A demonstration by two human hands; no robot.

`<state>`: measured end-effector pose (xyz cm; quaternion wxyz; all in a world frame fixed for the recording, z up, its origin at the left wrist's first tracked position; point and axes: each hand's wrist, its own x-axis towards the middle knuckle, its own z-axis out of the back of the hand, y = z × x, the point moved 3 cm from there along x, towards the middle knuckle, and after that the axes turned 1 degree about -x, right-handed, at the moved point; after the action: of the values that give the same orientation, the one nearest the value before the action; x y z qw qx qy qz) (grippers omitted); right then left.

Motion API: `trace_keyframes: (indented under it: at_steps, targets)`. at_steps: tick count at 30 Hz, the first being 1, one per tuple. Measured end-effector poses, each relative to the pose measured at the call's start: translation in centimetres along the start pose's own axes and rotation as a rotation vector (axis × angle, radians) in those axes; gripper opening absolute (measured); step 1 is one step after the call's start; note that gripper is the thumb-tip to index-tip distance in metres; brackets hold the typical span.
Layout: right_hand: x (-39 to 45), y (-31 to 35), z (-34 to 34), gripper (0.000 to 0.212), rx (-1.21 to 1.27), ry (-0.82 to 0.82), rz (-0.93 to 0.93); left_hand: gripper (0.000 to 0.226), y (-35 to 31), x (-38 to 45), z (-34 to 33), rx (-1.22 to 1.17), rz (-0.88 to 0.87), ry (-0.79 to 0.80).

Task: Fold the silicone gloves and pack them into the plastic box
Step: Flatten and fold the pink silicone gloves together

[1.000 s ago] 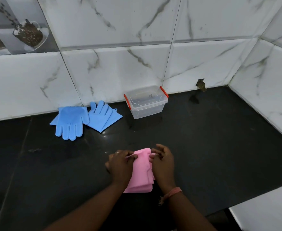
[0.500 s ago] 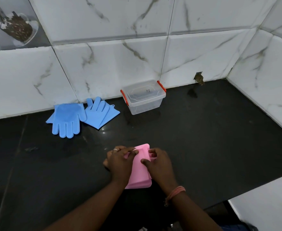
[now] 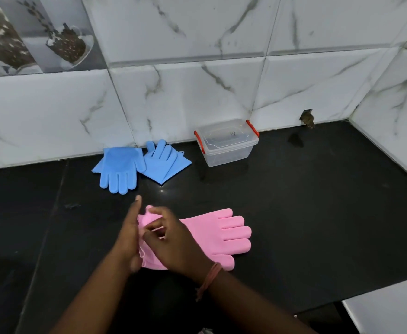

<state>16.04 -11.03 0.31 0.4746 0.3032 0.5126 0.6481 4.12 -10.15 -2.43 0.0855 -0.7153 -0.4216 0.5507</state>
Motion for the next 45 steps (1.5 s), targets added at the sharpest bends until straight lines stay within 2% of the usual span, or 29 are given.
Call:
trace_keyframes:
  at_steps: [1,2,4,5,6,7,8,10,14,18,19,22,25,27,30,32,35,37,39,40,42,43,45]
  targets:
    - [0.0,-0.2,-0.3,0.034,-0.035,-0.010,0.016,0.076,-0.4,0.0,1.4,0.009,0.044,-0.013]
    - [-0.1,-0.7,0.3,0.024,-0.069,-0.097,0.026,0.076,-0.5,0.1,2.4,0.036,0.083,-0.025]
    - [-0.5,-3.1,3.4,0.019,-0.253,-0.354,-0.086,0.059,-0.5,0.3,4.0,0.090,0.125,-0.050]
    - [-0.9,-4.6,5.3,0.029,-0.473,-0.447,-0.230,0.051,-0.4,0.5,4.5,0.120,0.135,-0.068]
    - [-1.5,-6.1,7.2,0.046,-0.722,-0.495,-0.420,0.044,-0.1,0.7,4.9,0.151,0.142,-0.090]
    - [-2.2,-7.5,8.7,0.065,-0.859,-0.498,-0.626,0.037,0.2,0.9,5.1,0.179,0.146,-0.118]
    - [-2.7,-8.4,9.6,0.081,-0.865,-0.476,-0.777,0.032,0.4,1.1,5.3,0.197,0.143,-0.143]
    - [-2.9,-9.5,10.3,0.093,-0.689,-0.463,-0.873,0.024,0.8,1.7,5.7,0.213,0.122,-0.171]
    - [-1.6,-9.9,11.9,0.083,-0.476,-0.406,-0.806,0.017,1.3,2.2,6.5,0.203,0.104,-0.197]
    - [-0.2,-9.1,13.4,0.036,-0.221,-0.363,-0.632,0.017,0.7,2.5,6.9,0.196,0.095,-0.214]
    - [-0.1,-9.0,13.7,0.032,-0.153,-0.365,-0.598,0.016,0.6,2.6,6.8,0.198,0.100,-0.217]
    - [0.1,-9.2,14.2,0.035,-0.051,-0.343,-0.561,0.011,0.4,2.8,7.0,0.213,0.157,-0.245]
    - [0.8,-9.8,14.8,0.019,-0.052,-0.176,-0.609,0.029,-0.7,2.5,7.2,0.221,0.206,-0.217]
    - [1.8,-9.4,15.4,0.017,-0.006,-0.126,-0.604,0.037,-1.9,2.5,7.2,0.215,0.192,-0.184]
    - [3.7,-7.6,16.5,0.033,0.041,-0.232,-0.427,0.036,-4.1,2.9,6.8,0.239,0.029,-0.118]
    - [4.6,-6.4,17.4,0.033,0.031,-0.311,-0.261,0.038,-5.9,3.1,6.3,0.260,-0.115,-0.072]
    - [5.2,-5.4,18.8,0.022,-0.139,-0.357,0.012,0.025,-8.2,2.3,6.2,0.511,-0.416,-0.071]
    - [5.1,-5.1,19.4,0.020,-0.389,-0.344,0.200,0.019,-8.6,1.4,6.2,0.828,-0.669,-0.083]
    - [4.6,-5.8,19.3,0.019,-0.659,-0.262,0.385,0.022,-7.7,1.1,6.3,1.196,-0.872,-0.046]
    - [4.1,-6.6,18.8,0.019,-0.810,-0.181,0.401,0.022,-6.8,1.2,6.5,1.363,-0.937,-0.007]
    - [3.1,-9.0,17.9,0.012,-1.074,0.004,0.314,0.023,-4.6,1.5,7.4,1.598,-0.985,0.039]
    - [2.6,-10.2,17.6,0.006,-1.145,0.061,0.267,0.026,-3.6,1.7,7.9,1.641,-0.983,0.025]
    - [2.1,-11.9,17.3,0.015,-1.172,0.119,0.164,0.034,-2.3,1.9,8.7,1.615,-0.990,-0.039]
